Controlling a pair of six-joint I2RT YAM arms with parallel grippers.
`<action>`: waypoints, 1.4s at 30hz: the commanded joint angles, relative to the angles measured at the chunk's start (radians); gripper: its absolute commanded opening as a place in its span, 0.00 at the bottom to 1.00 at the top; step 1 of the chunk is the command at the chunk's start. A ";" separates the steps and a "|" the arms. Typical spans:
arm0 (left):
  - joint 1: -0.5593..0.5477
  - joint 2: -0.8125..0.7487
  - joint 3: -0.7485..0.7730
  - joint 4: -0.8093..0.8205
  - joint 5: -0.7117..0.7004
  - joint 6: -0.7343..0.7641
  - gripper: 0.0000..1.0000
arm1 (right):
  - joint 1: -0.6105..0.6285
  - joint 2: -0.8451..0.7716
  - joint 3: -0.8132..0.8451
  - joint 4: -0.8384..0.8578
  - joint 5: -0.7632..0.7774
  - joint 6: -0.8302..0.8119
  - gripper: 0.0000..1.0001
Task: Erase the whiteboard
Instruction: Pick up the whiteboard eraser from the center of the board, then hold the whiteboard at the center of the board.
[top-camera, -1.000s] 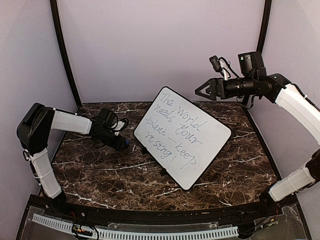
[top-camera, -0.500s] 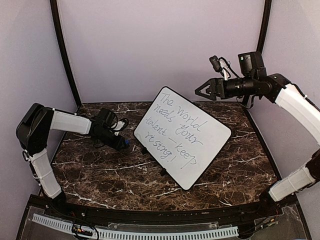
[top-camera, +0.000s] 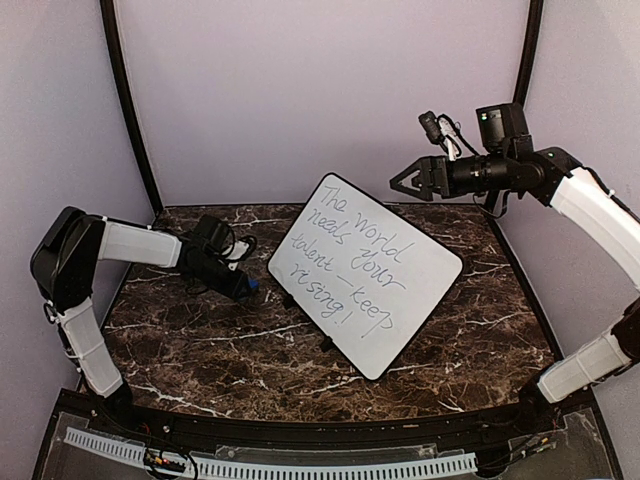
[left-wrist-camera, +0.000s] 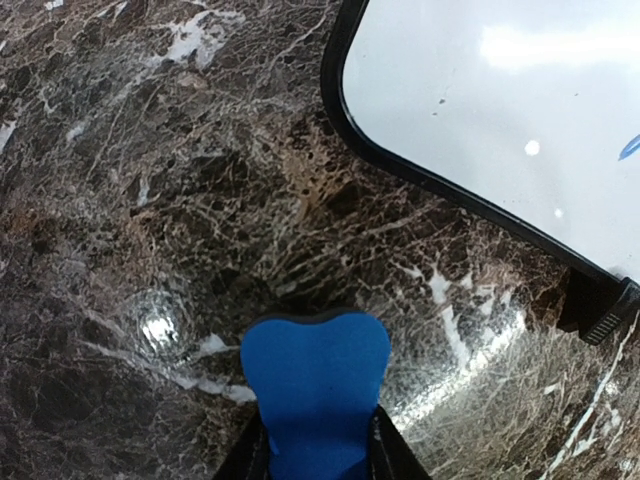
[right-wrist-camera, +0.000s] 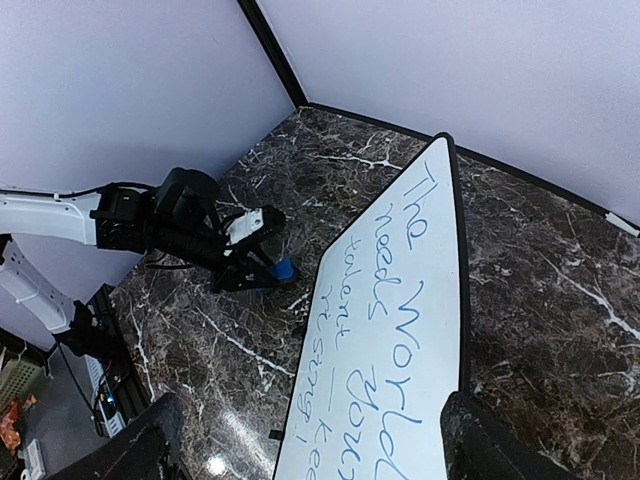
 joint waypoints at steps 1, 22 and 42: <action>-0.002 -0.105 0.069 -0.054 -0.003 0.001 0.13 | 0.007 -0.006 0.019 0.016 0.014 0.000 0.86; -0.033 0.098 0.671 0.079 0.164 0.003 0.12 | 0.007 0.104 0.154 -0.083 0.110 -0.042 0.88; -0.058 0.133 0.629 0.262 0.206 0.035 0.11 | -0.049 0.372 0.300 -0.209 0.042 -0.121 0.77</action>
